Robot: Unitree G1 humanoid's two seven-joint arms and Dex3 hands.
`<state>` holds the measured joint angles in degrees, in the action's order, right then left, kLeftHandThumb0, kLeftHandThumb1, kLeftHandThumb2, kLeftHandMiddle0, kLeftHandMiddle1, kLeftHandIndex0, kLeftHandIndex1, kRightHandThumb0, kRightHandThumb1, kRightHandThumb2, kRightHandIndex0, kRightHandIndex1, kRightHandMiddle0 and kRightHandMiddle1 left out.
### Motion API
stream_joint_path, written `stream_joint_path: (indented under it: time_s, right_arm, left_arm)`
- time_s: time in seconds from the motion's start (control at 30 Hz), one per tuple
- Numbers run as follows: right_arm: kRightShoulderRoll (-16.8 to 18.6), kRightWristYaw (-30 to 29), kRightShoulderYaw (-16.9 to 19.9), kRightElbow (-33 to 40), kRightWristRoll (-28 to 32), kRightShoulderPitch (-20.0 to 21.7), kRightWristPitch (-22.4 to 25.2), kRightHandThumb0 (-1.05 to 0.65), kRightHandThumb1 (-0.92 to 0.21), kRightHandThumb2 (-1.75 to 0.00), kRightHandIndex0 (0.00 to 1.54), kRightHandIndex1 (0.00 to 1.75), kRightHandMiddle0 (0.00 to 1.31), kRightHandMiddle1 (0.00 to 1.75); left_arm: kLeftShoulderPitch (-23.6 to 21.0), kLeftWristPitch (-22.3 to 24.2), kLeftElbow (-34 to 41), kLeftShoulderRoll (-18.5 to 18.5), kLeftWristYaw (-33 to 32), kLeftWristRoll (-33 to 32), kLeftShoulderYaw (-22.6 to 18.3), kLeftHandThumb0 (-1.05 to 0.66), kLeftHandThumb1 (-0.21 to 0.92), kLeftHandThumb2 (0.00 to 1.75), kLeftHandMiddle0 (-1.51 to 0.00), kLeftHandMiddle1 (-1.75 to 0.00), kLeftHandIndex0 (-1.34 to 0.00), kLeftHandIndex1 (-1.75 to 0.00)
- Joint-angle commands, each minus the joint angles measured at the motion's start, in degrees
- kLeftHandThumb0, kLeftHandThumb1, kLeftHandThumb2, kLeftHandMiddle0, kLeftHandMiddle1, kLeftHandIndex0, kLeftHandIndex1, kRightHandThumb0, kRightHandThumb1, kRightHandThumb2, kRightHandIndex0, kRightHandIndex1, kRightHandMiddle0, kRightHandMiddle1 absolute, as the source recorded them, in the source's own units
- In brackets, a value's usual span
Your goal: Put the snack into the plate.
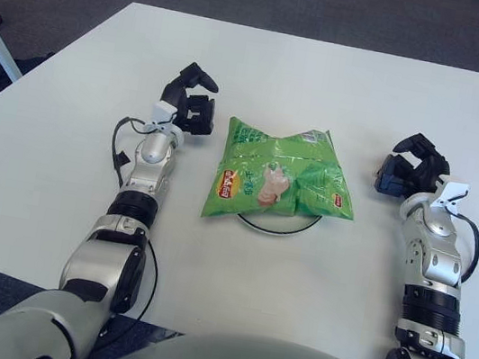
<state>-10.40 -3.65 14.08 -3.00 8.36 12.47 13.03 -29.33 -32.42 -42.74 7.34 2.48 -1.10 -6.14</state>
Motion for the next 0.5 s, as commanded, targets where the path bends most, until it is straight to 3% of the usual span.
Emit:
stream_joint_path:
  time_s: [0.0, 0.1, 0.23, 0.47]
  right_arm:
    - [1.2, 1.3, -0.9, -1.1, 0.7, -3.3, 2.8, -0.01, 0.08, -1.75, 0.90, 1.75, 0.71, 1.70]
    - [1.1, 1.9, -2.2, -0.9, -0.5, -3.6, 2.5, -0.01, 0.08, -1.75, 0.91, 1.75, 0.73, 1.67]
    - [1.1, 2.3, -2.8, -0.7, -0.9, -3.9, 2.9, -0.39, -0.20, -1.44, 1.22, 1.75, 0.66, 1.73]
    - [1.6, 1.9, -2.4, -1.4, -0.4, -3.7, 2.7, -0.48, -0.28, -1.36, 1.30, 1.75, 0.64, 1.74]
  left_arm:
    - [5.3, -0.7, -3.1, -0.9, 0.5, 0.4, 0.6, -0.46, 0.37, 1.25, -1.29, -1.75, -0.57, -1.75]
    - [5.3, -0.8, -3.1, -0.8, 1.3, 0.2, 0.7, -0.46, 0.37, 1.26, -1.29, -1.75, -0.57, -1.75]
    - [5.5, -0.9, -2.7, -0.8, 2.1, -0.1, 0.8, -0.46, 0.37, 1.26, -1.29, -1.75, -0.57, -1.75]
    - [5.5, -1.2, -2.8, -0.8, 2.9, -0.5, 0.6, -0.46, 0.37, 1.26, -1.29, -1.75, -0.57, -1.75]
